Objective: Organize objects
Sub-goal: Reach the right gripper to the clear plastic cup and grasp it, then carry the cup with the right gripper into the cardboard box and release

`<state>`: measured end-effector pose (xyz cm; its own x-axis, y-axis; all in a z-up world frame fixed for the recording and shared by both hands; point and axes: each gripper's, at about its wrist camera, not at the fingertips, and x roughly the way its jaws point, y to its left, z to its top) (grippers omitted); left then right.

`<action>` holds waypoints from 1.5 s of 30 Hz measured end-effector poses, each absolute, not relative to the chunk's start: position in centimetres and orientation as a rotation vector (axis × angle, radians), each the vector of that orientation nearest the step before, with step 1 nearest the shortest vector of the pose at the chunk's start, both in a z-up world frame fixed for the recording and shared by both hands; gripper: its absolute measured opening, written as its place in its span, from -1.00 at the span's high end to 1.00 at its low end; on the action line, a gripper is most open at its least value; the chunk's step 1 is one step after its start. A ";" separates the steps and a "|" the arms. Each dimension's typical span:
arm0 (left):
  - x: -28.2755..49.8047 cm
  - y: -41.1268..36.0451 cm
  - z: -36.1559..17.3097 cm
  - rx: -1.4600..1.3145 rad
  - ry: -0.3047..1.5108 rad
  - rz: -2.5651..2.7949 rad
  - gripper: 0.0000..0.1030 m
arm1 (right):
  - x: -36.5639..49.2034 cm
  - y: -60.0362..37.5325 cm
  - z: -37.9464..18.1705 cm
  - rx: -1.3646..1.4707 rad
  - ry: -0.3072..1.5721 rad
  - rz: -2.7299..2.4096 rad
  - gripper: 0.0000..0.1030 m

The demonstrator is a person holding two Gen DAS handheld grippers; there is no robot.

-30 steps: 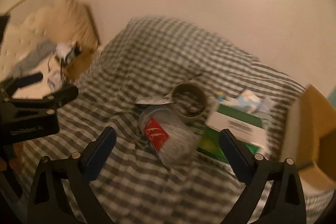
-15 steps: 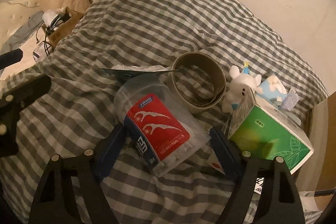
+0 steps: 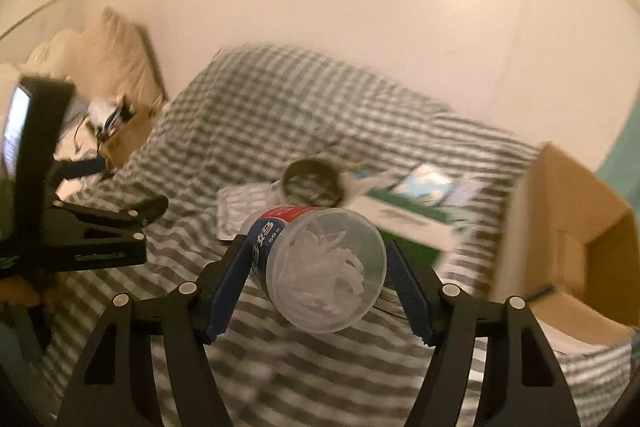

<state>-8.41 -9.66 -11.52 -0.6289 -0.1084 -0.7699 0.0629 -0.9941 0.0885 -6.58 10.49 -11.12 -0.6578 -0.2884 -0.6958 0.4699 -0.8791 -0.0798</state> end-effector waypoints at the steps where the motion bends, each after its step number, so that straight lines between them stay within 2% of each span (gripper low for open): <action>1: -8.5 -9.1 -11.6 1.313 -0.092 -2.762 -1.00 | -6.3 11.3 -10.7 0.979 0.344 -2.534 -0.33; 7: -10.1 -5.3 -13.4 1.414 -0.172 -2.777 -1.00 | -6.7 14.5 -10.1 0.967 0.332 -2.658 -0.33; 12: -11.9 -2.0 -15.9 1.488 -0.358 -2.740 -0.97 | -7.5 15.7 -11.5 1.002 0.297 -2.650 -0.31; 14: -12.9 -1.4 -17.1 1.541 -0.431 -2.696 -0.80 | -7.9 16.0 -11.8 1.011 0.272 -2.641 -0.31; 17: -14.0 -1.1 -18.2 1.610 -0.435 -2.687 -0.58 | -8.3 16.3 -12.0 1.023 0.229 -2.628 -0.31; 19: -14.6 -1.1 -18.2 1.631 -0.420 -2.701 -0.34 | -8.4 16.7 -12.3 1.025 0.217 -2.619 -0.31; 24: -15.5 -1.2 -18.4 1.678 -0.394 -2.704 -0.21 | -8.3 16.7 -13.0 1.052 0.210 -2.597 -0.30; 27: -15.0 -1.3 -17.4 1.647 -0.375 -2.760 0.33 | -8.3 16.6 -12.9 1.053 0.211 -2.597 -0.30; 30: -14.5 -1.3 -15.8 1.594 -0.405 -2.775 0.58 | -7.9 16.6 -12.6 1.048 0.220 -2.601 -0.29; 33: -13.5 -1.7 -14.3 1.557 -0.366 -2.807 0.68 | -7.3 16.6 -12.1 1.037 0.230 -2.603 -0.29; 34: -12.8 -2.0 -13.7 1.527 -0.351 -2.816 0.82 | -7.0 16.6 -11.8 1.031 0.233 -2.604 -0.29; 36: -12.1 -2.4 -12.7 1.499 -0.341 -2.822 0.92 | -6.5 16.6 -11.1 1.019 0.239 -2.607 -0.28; 45: -8.5 -0.8 -5.1 1.368 -0.195 -3.006 0.98 | -3.4 17.7 -5.2 0.888 0.234 -2.648 -0.27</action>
